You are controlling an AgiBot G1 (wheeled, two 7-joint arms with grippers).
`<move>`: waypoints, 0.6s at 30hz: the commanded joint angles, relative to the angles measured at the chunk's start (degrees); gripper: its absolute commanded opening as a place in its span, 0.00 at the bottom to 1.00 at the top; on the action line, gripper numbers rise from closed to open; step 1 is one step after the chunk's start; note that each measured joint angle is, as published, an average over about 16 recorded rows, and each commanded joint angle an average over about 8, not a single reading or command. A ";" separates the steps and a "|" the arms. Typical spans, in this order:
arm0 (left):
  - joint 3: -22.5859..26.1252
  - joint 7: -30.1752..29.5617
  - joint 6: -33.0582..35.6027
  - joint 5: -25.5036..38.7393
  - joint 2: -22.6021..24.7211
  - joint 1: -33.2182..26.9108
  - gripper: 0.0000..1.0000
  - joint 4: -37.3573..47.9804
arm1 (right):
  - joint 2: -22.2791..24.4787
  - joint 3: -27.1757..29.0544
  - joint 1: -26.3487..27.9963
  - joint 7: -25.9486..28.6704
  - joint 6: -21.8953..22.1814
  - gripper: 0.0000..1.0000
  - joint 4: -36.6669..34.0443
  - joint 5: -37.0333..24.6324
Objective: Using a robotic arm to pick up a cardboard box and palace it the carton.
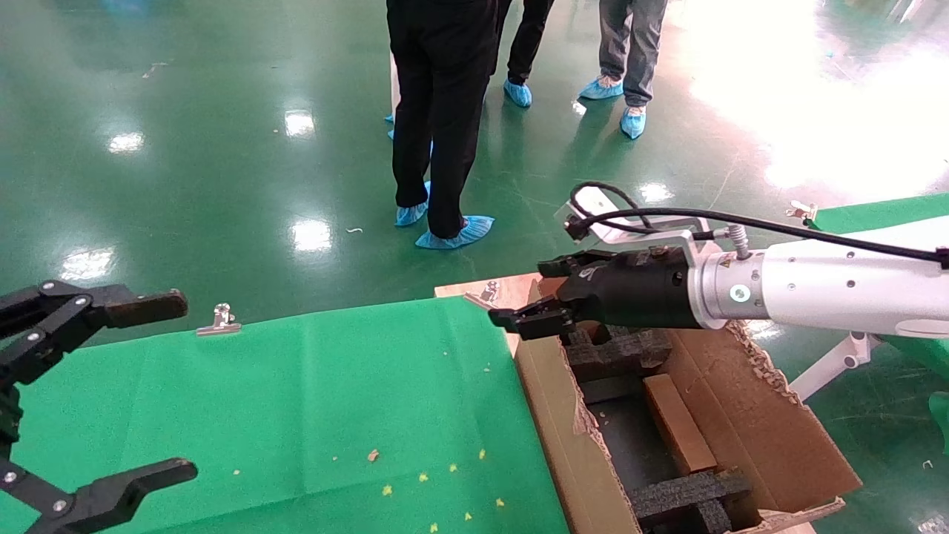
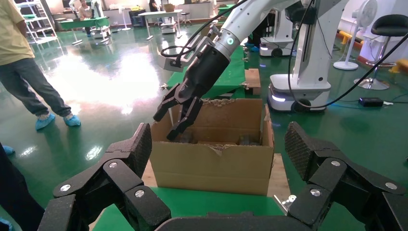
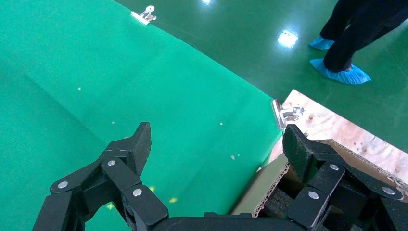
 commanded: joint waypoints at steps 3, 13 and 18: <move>0.00 0.00 -0.01 0.00 0.00 0.00 1.00 0.00 | -0.07 0.34 -0.30 0.01 -0.33 1.00 -0.31 0.08; 0.03 0.02 0.00 -0.01 0.00 -0.02 1.00 0.04 | -1.07 12.20 -7.08 -4.44 -7.60 1.00 -0.93 1.50; 0.05 0.03 -0.01 -0.02 -0.01 -0.03 1.00 0.04 | -1.71 19.93 -11.50 -7.36 -12.35 1.00 -1.35 2.44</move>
